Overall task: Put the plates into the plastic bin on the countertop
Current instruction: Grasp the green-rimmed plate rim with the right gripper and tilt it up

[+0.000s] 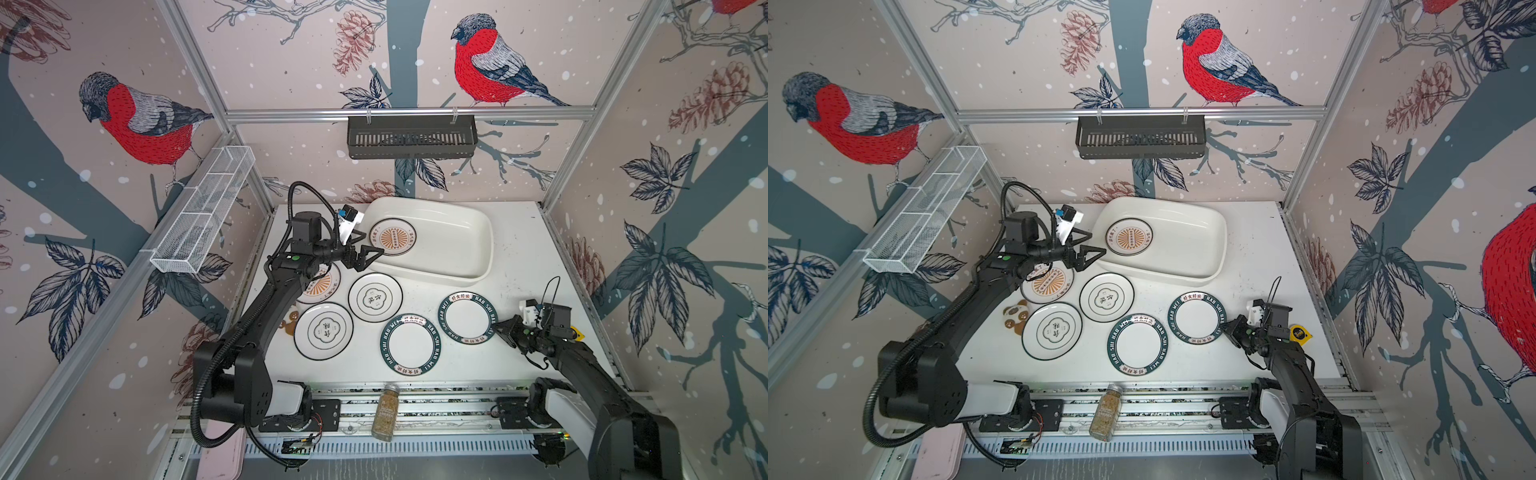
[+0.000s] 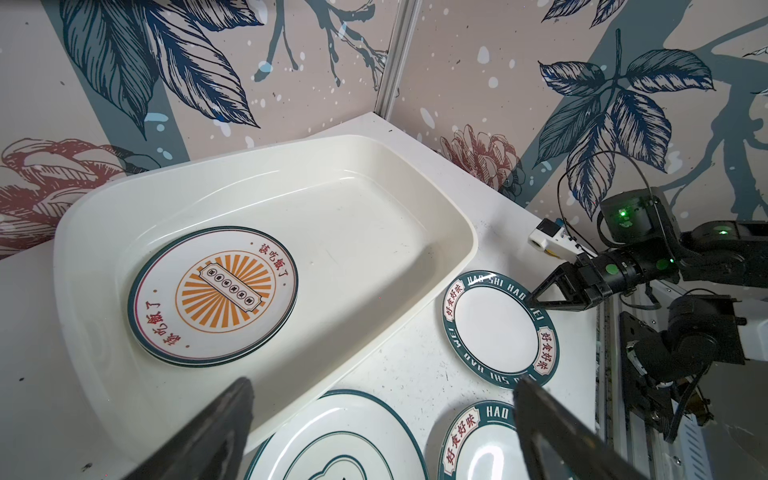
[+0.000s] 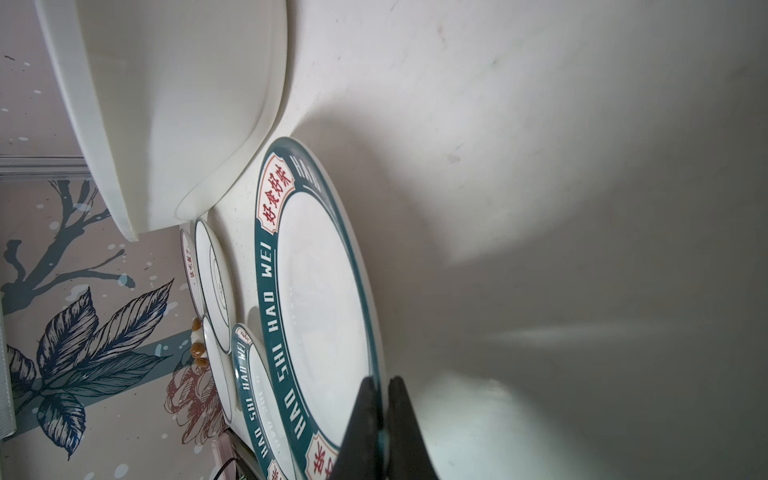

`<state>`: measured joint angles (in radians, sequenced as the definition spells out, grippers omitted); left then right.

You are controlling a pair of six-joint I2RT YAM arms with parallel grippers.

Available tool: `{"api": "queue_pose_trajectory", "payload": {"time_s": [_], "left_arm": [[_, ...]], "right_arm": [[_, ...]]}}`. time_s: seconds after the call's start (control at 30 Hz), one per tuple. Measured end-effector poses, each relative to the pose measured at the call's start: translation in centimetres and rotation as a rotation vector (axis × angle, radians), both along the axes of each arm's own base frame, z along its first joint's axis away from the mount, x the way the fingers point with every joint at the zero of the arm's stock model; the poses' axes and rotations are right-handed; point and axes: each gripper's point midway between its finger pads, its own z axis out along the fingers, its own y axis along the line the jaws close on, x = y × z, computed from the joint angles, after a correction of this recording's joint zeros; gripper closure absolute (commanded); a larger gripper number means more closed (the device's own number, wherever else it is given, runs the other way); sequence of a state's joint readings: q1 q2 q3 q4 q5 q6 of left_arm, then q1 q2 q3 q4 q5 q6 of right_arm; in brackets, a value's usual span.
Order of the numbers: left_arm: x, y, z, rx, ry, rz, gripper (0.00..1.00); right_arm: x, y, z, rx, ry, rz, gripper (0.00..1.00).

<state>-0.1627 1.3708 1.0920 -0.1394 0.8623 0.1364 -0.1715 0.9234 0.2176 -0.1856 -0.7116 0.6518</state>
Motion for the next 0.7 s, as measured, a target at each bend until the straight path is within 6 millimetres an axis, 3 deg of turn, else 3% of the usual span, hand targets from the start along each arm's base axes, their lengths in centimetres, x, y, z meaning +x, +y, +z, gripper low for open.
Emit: {"api": "queue_pose_trajectory", "payload": {"time_s": [0.33,0.7], "left_arm": [[0.2,-0.1,0.1,-0.004,0.005,0.001,0.04],[0.2,-0.1,0.1,-0.011,0.02,0.006,0.04]], "right_arm": [[0.4,-0.2,2.2,-0.011,-0.049,-0.007,0.99],[-0.4,0.2,2.5,0.004,-0.019,0.004,0.99]]}}
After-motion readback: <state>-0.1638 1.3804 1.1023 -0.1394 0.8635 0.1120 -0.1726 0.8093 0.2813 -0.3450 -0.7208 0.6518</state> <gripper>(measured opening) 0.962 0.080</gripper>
